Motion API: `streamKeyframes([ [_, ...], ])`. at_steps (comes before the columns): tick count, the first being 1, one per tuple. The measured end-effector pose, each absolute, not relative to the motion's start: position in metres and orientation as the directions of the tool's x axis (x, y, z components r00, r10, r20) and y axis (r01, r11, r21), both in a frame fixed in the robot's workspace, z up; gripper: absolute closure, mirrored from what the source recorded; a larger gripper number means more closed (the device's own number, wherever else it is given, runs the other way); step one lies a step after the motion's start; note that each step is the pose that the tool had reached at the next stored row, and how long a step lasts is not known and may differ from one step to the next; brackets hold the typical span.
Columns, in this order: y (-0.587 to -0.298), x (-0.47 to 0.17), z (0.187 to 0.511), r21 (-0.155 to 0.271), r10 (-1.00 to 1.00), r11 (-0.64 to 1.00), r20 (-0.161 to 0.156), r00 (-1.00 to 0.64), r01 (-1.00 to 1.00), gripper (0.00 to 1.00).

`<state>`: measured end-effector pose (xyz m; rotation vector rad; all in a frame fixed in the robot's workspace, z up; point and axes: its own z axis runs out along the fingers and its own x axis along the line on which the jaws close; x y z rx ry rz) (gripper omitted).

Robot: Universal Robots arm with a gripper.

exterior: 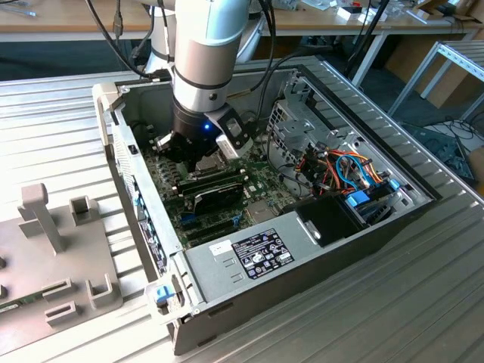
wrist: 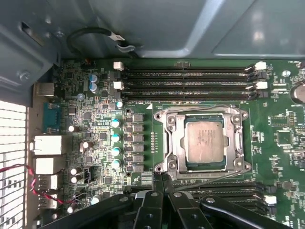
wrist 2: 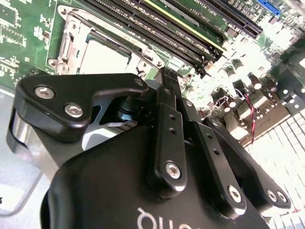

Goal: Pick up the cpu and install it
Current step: 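Install the second cpu locking lever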

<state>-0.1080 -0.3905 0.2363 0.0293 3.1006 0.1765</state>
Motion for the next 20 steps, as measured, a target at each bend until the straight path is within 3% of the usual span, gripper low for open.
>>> streamKeyframes([
  [20,-0.39,-0.104,0.252,0.115,0.021,0.993,-0.035,-0.999,0.017,0.89],
])
